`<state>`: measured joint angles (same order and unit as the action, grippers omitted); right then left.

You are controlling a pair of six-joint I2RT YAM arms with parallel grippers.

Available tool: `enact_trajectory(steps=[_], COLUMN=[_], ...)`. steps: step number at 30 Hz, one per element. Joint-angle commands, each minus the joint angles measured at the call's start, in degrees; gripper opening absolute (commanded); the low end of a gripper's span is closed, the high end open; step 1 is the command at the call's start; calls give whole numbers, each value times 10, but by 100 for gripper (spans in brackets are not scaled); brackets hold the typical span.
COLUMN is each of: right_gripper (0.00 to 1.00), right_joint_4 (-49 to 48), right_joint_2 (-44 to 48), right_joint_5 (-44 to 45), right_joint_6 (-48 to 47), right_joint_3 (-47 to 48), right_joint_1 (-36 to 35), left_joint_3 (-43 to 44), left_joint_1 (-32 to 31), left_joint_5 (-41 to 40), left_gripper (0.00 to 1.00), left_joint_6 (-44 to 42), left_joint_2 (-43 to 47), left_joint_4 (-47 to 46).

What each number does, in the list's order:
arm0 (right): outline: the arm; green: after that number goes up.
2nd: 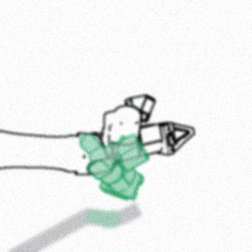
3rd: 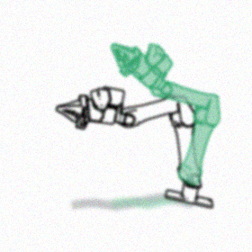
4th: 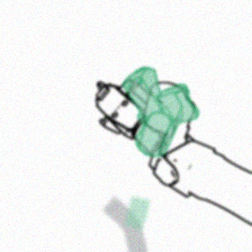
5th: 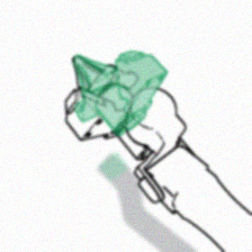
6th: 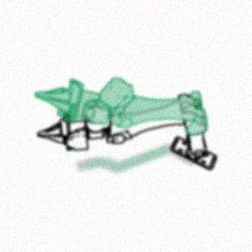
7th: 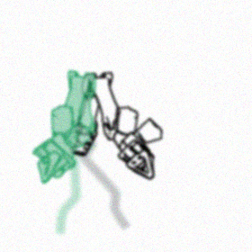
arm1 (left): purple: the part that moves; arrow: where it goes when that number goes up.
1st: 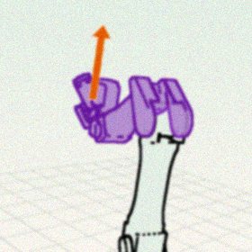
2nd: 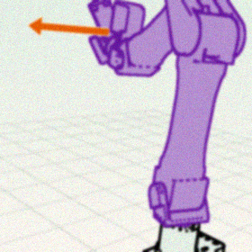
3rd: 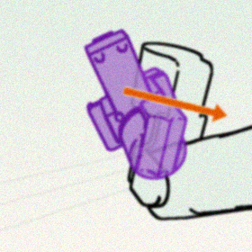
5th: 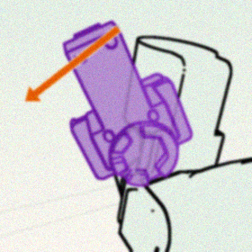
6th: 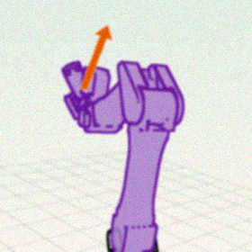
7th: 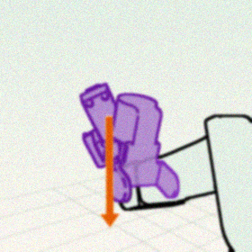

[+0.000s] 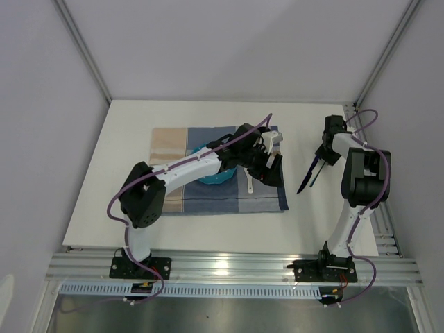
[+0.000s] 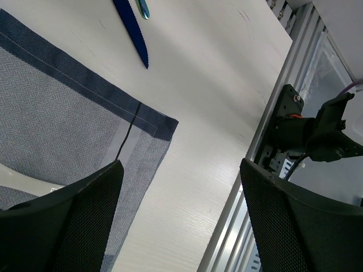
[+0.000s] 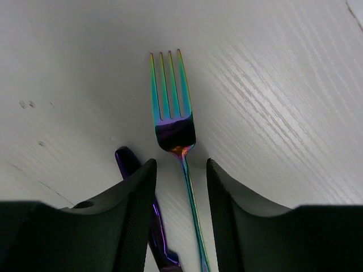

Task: Set the dinner table for one person
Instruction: Pick up the fork at the center of the board, then place the fork on the napkin.

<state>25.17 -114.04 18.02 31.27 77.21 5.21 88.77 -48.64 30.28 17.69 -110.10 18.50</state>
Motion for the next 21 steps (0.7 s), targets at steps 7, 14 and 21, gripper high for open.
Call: enact_trajectory(steps=[7,14,21], right_gripper=[12,0,0], right_joint_4=[-5,-3,1], right_joint_2=[-22,-3,64], right_joint_5=[-21,-22,-16], right_joint_6=[-10,-16,-12], right_joint_3=[26,22,9], right_joint_1=[4,3,3], left_joint_3=[-5,-3,-4], left_joint_1=[-1,4,10], left_joint_5=[-1,1,3], left_gripper=[86,86,85], left_joint_6=[-23,-24,-23], left_joint_2=[31,31,34], left_joint_4=[-7,-6,-6])
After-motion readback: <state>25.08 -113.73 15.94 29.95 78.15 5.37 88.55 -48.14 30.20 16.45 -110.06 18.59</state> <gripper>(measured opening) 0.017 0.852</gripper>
